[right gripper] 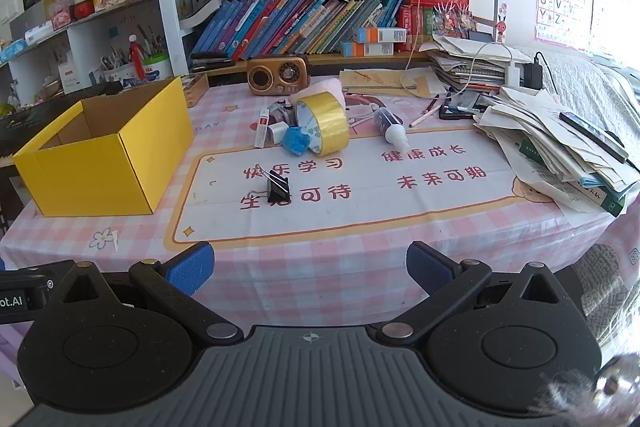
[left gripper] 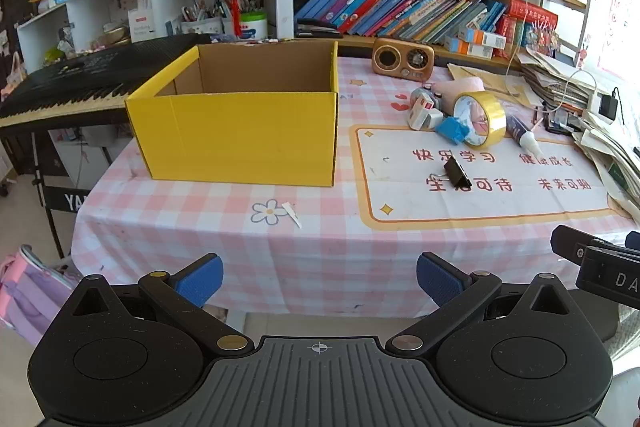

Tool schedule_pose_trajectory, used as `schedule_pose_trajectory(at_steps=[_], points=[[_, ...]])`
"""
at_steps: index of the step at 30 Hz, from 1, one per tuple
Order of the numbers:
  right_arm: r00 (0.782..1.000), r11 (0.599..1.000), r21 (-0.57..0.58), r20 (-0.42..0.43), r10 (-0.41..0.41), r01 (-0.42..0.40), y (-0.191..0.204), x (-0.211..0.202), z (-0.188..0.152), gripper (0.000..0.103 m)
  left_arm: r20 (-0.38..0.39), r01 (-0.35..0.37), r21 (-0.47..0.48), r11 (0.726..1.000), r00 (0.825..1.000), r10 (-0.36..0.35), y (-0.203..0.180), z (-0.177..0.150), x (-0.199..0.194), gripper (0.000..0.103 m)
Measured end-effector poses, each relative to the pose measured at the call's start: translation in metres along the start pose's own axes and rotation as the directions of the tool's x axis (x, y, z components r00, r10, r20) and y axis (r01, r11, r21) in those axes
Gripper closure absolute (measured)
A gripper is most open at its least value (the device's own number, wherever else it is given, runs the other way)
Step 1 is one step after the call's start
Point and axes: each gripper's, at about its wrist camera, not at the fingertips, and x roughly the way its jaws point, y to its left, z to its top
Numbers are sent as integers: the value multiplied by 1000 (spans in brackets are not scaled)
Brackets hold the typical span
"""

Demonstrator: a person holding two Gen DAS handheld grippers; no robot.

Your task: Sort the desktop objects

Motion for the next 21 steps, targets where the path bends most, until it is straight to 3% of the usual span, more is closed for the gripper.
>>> schedule_pose_trajectory(at_steps=[21], points=[[1000, 1000, 0, -8, -12, 12, 2, 6, -5, 0, -7, -3, 9, 1000, 1000, 3, 0, 1, 2, 0]])
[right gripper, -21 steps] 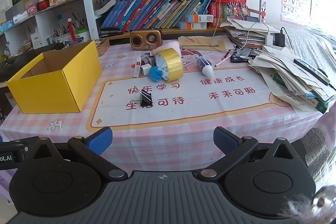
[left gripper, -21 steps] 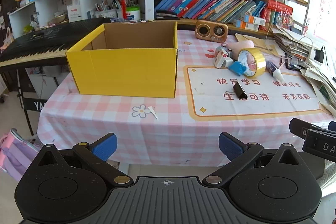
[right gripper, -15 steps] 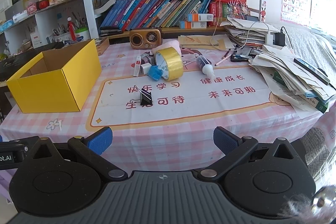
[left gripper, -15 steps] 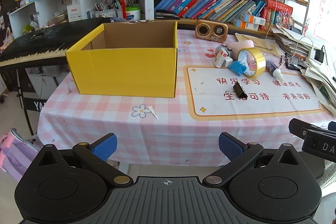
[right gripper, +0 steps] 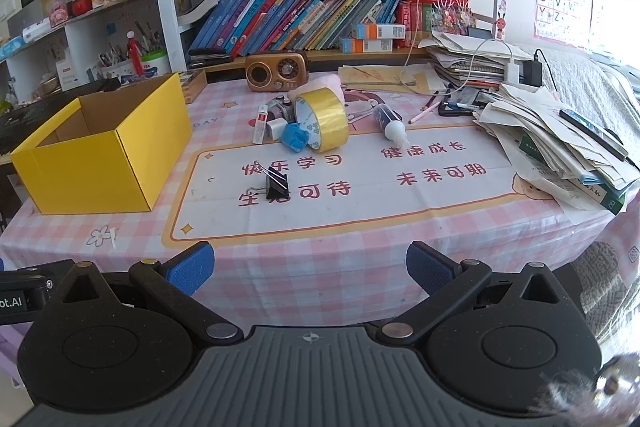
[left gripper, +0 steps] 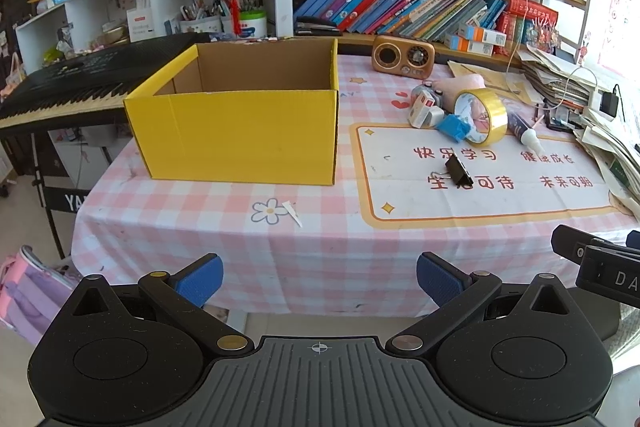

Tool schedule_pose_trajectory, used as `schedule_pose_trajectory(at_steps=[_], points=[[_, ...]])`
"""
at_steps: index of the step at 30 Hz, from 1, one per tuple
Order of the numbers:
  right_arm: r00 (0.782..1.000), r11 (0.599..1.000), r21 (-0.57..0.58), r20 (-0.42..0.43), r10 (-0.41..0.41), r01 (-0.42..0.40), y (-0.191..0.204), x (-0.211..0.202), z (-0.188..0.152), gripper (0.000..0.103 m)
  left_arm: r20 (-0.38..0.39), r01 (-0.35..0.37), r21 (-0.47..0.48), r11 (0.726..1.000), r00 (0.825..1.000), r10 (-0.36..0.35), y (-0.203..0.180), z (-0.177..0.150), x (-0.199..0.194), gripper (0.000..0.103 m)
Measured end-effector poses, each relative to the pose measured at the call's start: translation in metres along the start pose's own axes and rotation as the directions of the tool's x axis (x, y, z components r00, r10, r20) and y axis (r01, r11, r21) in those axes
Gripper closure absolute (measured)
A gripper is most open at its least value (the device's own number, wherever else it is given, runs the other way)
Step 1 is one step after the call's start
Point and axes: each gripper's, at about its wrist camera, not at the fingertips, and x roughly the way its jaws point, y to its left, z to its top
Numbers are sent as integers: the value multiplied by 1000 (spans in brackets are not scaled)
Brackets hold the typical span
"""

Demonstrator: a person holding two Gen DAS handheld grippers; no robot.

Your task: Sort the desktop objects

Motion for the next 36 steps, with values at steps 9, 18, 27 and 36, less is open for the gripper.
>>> schedule_pose_trajectory(at_steps=[9, 18, 27, 36], points=[[1000, 1000, -1, -1, 1, -1, 1, 0, 1, 0, -3, 1, -1, 1000, 1000, -1, 1, 1, 1, 0], [1000, 1000, -1, -3, 0, 0, 1, 0, 2, 0, -9, 1, 3, 1000, 1000, -1, 3, 1, 2, 0], [1000, 1000, -4, -9, 2, -2, 4, 5, -1, 0, -18, 0, 7, 1000, 1000, 0, 2, 1, 4, 0], [1000, 1000, -5, -13, 2, -2, 6, 6, -1, 0, -23, 0, 6, 1000, 1000, 0, 2, 1, 5, 0]])
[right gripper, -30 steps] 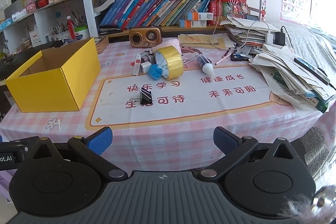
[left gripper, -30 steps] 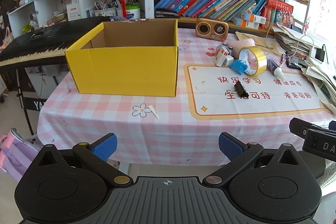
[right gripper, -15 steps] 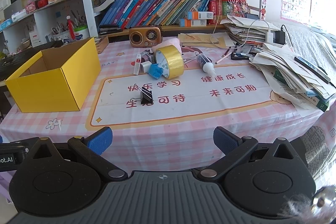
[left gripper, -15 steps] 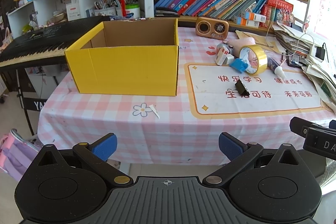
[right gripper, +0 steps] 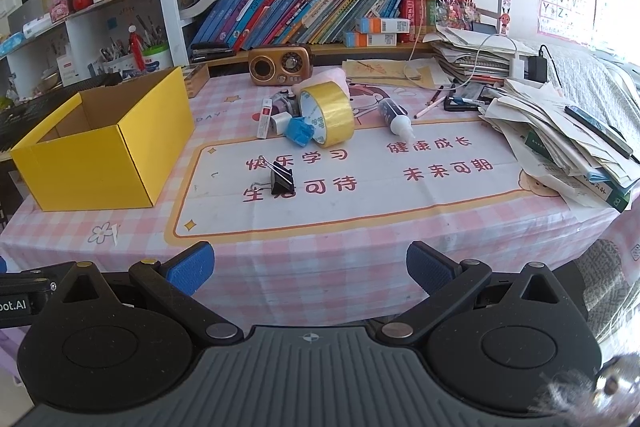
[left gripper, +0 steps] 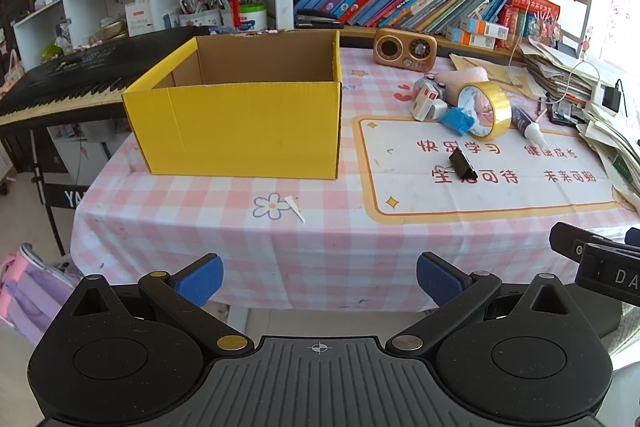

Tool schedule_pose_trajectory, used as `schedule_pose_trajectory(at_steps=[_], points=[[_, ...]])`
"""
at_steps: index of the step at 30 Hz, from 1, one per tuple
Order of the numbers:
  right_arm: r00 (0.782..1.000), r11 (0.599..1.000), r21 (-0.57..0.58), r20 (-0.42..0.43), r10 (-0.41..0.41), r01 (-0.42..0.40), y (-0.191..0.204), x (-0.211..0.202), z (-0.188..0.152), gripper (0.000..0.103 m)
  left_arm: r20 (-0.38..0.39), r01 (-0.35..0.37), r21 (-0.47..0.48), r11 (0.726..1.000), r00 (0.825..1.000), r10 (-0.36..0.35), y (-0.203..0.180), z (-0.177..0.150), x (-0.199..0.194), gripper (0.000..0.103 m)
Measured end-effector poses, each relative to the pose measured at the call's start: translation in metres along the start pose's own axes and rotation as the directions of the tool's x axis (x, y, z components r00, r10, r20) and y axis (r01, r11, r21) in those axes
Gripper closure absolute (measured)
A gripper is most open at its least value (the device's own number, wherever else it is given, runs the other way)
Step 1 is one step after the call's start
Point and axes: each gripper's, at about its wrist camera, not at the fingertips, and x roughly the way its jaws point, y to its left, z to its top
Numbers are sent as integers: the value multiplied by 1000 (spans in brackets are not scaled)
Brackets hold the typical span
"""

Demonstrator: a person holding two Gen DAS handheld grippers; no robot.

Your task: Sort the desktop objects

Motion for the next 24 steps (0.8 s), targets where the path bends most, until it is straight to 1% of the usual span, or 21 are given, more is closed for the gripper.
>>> schedule_pose_trajectory(at_steps=[24], points=[[1000, 1000, 0, -5, 4, -4, 4, 0, 0, 0, -2, 7, 1, 1000, 1000, -7, 0, 0, 2, 0]])
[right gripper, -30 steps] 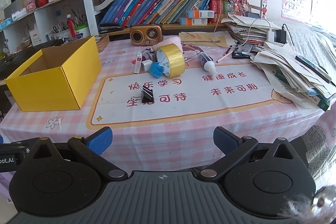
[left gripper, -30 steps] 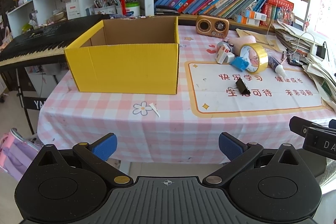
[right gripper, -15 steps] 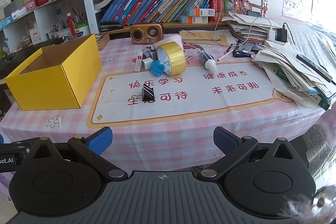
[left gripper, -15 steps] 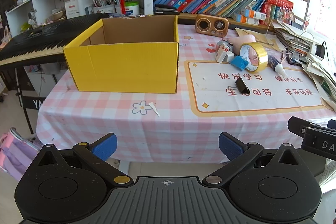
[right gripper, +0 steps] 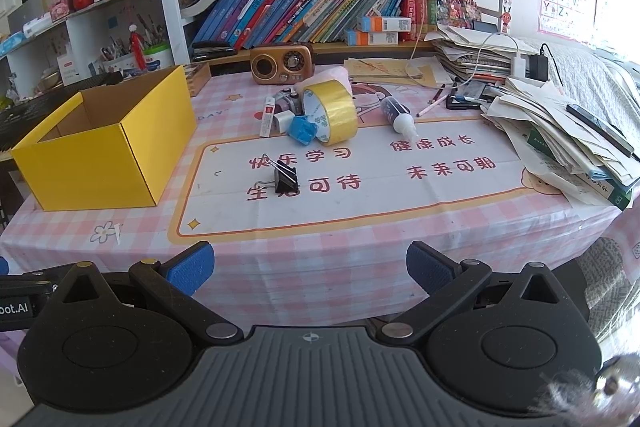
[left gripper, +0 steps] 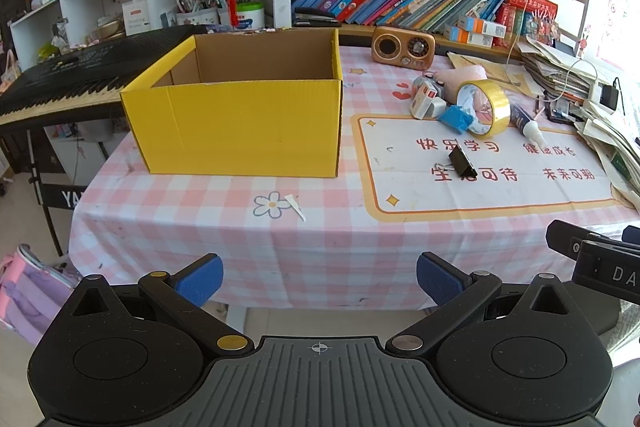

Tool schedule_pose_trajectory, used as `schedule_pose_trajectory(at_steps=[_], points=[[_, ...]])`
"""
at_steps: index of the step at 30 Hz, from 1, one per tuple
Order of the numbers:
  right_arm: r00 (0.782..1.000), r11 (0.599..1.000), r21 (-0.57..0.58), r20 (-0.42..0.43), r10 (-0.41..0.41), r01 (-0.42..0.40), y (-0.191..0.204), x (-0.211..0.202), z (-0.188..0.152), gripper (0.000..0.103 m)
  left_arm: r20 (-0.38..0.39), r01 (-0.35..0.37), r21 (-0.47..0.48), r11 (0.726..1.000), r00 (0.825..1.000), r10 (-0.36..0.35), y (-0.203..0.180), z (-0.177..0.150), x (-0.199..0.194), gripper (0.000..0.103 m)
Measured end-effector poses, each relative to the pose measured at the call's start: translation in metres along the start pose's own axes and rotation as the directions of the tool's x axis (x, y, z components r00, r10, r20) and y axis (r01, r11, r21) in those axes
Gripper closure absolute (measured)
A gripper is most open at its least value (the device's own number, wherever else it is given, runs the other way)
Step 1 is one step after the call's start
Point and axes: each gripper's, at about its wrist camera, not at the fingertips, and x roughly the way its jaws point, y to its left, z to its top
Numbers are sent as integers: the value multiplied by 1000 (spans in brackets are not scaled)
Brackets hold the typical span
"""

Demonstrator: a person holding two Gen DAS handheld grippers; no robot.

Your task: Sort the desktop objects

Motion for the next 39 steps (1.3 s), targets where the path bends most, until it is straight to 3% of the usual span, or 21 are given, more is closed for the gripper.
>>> schedule_pose_trajectory(at_steps=[28, 39], points=[[1000, 1000, 3, -5, -7, 7, 0, 0, -1, 0, -15, 37, 18, 999, 999, -36, -6, 4, 8, 0], [1000, 999, 29, -21, -18, 19, -36, 13, 18, 0, -33, 63, 39, 997, 998, -62, -32, 16, 24, 0]])
